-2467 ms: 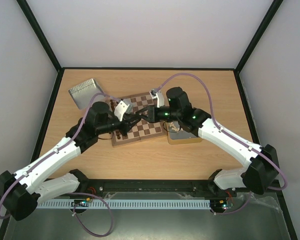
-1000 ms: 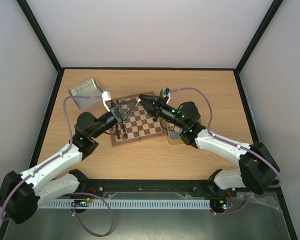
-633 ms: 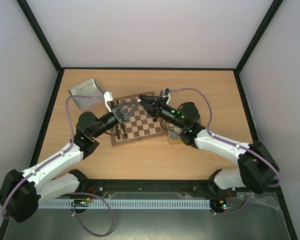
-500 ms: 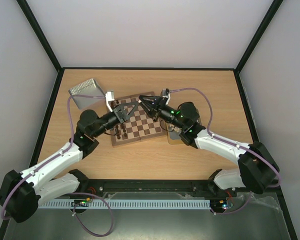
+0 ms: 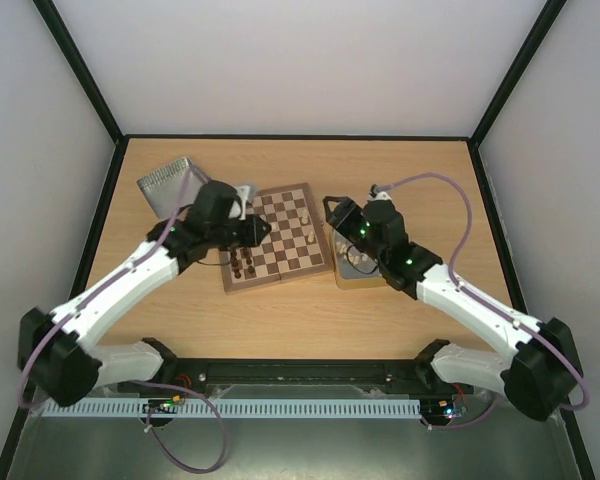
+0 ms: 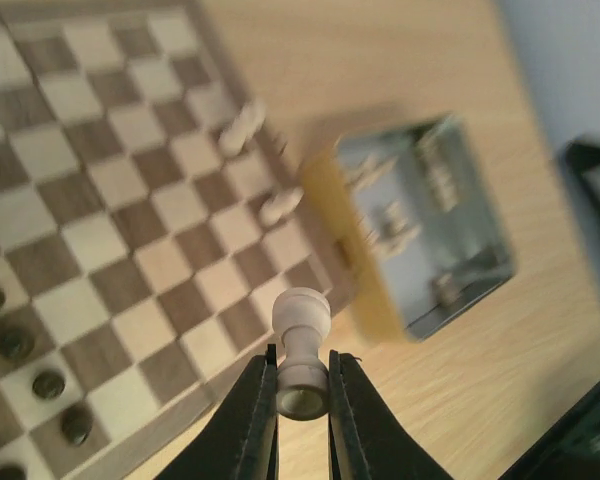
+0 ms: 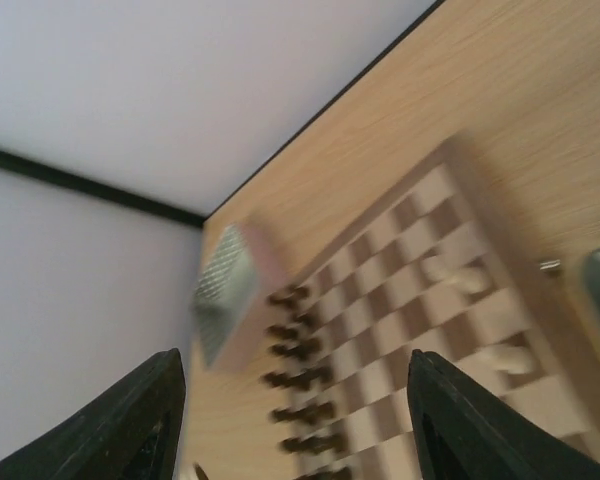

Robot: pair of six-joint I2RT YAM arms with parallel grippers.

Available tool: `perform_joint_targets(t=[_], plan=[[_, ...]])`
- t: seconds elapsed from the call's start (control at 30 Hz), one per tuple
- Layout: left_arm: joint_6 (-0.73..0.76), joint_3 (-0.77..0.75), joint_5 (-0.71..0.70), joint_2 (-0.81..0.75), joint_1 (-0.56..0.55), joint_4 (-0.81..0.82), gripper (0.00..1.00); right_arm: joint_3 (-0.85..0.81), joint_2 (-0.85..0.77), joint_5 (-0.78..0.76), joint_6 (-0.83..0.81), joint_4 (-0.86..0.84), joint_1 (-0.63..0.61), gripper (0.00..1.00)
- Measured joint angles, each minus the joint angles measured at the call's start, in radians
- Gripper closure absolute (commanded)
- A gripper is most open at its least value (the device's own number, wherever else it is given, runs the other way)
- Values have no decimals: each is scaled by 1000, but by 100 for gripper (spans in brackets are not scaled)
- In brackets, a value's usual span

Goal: Set up the chess pieces on the board
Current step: Place the chess piece on the chessboard.

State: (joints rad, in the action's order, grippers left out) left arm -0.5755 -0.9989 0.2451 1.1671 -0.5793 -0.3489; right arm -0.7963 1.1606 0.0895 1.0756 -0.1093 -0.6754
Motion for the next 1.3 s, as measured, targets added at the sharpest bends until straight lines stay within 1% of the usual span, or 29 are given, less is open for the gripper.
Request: perform_joint_targets(t=[0.13,0.2,0.33,0.43,0.57,0.73,0.9,1.13,1.23,1.3], plan=[[60,-86,-49,182,-75,-179,98,39,-92,-178,-63,126,11,38],[86,-170,-66,307,-130,-248,97,74,-149,-267,-83,186,18,37],[119,-353,-111,531,-212,-355,97,136,-238,-398,-100,269,29,36],[130,-468,-130,660,-254,-411,98,180,-309,-470,-106,318,34,36],[136,-586,-142,775,-284,-476,97,225,-389,-533,-108,364,35,35],[139,-697,-148,875,-299,-532,97,264,-444,-556,-108,379,35,34],[138,-764,-174,943,-300,-570,94,295,-474,-557,-107,391,35,34],[137,-784,-217,976,-299,-617,89,304,-482,-556,-107,395,35,34],[137,-792,-232,976,-300,-632,85,307,-482,-554,-107,394,35,34],[137,-803,-237,978,-299,-637,86,308,-482,-548,-107,394,35,34]])
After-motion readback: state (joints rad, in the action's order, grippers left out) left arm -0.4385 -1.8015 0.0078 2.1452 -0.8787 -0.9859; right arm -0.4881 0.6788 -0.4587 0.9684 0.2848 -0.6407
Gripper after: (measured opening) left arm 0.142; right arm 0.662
